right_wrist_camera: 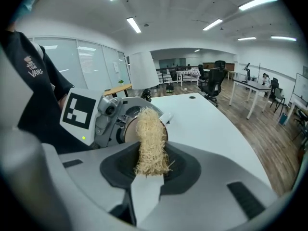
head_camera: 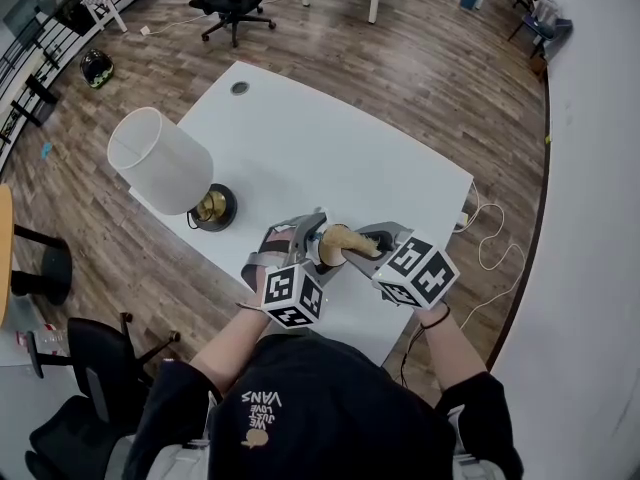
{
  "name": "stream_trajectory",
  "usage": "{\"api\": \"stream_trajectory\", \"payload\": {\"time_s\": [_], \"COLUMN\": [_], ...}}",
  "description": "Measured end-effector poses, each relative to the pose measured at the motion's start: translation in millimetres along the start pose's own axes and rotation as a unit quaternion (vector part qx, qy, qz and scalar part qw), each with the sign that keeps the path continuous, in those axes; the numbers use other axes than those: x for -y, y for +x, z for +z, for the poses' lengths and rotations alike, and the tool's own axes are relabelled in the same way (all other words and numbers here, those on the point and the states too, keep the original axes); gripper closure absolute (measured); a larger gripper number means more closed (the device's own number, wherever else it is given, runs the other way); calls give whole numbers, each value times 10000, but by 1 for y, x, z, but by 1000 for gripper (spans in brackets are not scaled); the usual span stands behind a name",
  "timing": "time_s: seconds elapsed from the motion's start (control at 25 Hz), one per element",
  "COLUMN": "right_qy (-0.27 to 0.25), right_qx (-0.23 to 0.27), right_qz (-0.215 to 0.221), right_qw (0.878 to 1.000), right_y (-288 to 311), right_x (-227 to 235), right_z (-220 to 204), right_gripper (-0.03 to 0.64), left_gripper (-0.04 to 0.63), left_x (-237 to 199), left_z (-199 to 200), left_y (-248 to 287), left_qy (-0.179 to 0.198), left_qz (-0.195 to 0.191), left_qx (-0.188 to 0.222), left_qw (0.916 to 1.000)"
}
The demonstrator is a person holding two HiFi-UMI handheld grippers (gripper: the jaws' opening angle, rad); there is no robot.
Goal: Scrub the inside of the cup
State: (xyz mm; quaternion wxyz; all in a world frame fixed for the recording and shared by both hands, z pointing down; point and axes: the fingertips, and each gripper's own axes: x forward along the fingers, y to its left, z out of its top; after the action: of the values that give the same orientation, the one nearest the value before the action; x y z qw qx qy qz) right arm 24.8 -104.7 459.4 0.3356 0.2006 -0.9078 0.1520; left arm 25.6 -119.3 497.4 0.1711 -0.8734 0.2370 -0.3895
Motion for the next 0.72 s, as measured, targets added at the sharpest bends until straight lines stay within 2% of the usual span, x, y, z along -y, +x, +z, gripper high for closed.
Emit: {"api": "stream_trajectory", "payload": {"time_s": [0.12,0.28,0.52,0.72], "right_qy": [-73,-119,-76,-64], "right_qx": [-266,-535,-306,-51], "right_qz": [-111,142,593,293], "right_qw": [9996,9984,9977,9995], "right_y": [-2,-2,11,10], "right_x": [2,-12,-34,-17], "right_z": [-11,-24,-9,3], "right_gripper": [517,517,517,517], "left_gripper": [195,195,195,195], "left_x": [-3,-9,-4,2], "left_z": [-2,-6,-9,-8], "left_y": [0,1,1,-1], "left_qy": [-7,-50,-73,-126], "left_qz": [27,89,5,-24], "left_qx": [-7,-70,-70,-31], "left_qw": [10000,9999,9999,9999]}}
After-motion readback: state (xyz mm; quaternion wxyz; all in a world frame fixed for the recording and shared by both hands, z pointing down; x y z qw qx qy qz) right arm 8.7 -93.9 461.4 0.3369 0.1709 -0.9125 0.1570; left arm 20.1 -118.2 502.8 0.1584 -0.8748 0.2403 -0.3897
